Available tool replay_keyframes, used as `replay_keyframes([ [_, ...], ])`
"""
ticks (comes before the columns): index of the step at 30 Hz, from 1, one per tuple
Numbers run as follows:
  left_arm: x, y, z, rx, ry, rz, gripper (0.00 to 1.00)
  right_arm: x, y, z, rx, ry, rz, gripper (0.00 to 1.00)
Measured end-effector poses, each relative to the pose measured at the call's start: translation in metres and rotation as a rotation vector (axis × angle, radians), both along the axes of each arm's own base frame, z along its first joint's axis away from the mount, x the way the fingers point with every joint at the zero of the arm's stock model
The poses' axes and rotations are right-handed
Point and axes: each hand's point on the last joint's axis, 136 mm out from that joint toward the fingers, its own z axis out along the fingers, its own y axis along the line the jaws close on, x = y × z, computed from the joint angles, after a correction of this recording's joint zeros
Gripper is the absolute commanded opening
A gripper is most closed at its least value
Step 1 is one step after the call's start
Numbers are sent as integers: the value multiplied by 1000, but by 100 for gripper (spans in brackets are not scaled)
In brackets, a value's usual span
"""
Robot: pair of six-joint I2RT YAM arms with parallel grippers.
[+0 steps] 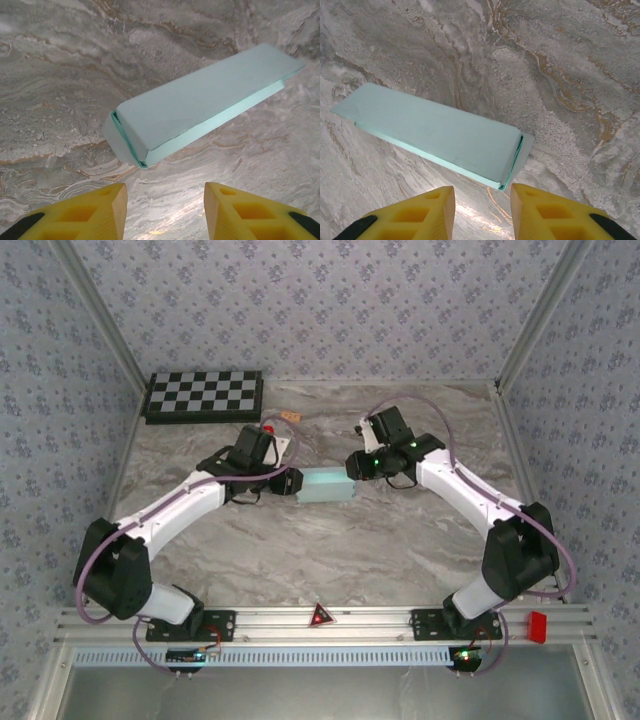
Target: Fold the paper box
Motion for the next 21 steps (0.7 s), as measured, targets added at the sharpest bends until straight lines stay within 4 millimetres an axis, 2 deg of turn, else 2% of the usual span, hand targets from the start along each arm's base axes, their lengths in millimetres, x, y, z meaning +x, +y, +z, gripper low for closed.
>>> replay_keyframes([
  [7,11,1,12,-56,-8,65,50,13,-2,10,16,-21,-17,39],
  [11,24,-1,12,-76,13,107,50,18,3,6,23,-12,-11,40],
  [14,31,-4,6,-79,32,125,50,18,4,-1,20,5,-8,40],
  [21,33,-7,-11,-71,84,141,50,19,8,-11,27,36,2,40],
])
